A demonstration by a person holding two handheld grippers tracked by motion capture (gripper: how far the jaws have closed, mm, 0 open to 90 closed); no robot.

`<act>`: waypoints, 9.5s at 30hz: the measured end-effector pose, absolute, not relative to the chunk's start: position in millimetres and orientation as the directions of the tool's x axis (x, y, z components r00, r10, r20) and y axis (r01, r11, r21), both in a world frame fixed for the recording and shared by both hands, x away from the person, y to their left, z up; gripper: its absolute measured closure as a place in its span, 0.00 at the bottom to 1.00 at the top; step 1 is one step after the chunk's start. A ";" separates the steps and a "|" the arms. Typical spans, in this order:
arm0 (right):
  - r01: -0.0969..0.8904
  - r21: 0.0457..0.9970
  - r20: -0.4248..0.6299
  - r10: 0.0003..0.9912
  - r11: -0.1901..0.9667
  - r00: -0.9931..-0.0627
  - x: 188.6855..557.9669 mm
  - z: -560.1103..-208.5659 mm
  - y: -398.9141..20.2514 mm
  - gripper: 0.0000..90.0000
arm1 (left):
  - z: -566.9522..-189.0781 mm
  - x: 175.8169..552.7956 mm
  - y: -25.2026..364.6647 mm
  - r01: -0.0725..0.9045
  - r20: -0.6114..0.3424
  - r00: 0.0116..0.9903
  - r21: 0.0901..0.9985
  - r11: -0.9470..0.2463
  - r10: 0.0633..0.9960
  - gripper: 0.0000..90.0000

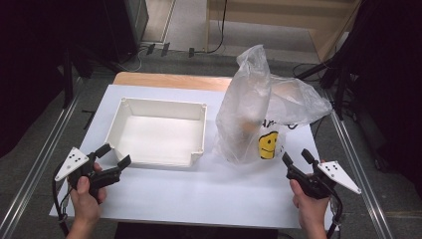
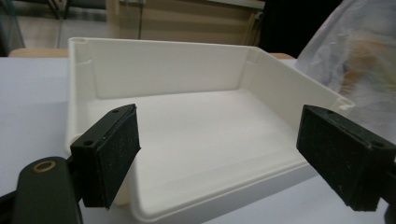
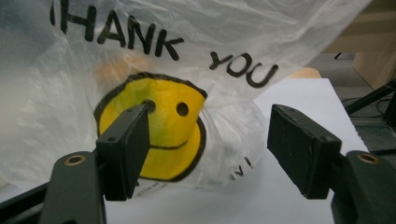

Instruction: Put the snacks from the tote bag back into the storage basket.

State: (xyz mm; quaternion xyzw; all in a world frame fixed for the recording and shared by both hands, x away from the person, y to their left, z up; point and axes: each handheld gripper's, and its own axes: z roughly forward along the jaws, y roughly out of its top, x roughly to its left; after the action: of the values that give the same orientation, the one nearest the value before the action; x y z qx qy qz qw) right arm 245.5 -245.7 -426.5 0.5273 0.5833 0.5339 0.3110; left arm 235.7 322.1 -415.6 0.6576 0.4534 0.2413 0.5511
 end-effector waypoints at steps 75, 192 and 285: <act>0.489 0.871 0.255 0.811 0.044 -0.527 311.9 -432.5 -172.6 1.00 | -365.6 292.8 105.5 0.289 -0.104 0.696 0.946 -0.145 0.710 0.15; 0.478 0.878 0.209 0.899 0.000 -0.384 319.0 -453.1 -200.1 0.92 | -362.6 264.6 55.3 0.249 -0.042 0.718 0.947 -0.201 0.695 0.45; 0.365 0.931 0.155 0.919 -0.014 -0.362 248.5 -438.1 -212.2 0.30 | -462.3 292.5 82.7 0.309 -0.141 0.596 0.949 -0.064 0.790 0.94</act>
State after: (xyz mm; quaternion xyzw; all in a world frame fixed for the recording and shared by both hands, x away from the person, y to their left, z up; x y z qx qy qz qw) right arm 248.5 -212.2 -438.1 0.4956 0.6478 0.5112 0.2712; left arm 292.5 82.7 -462.3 0.6969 0.3944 0.2153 0.5589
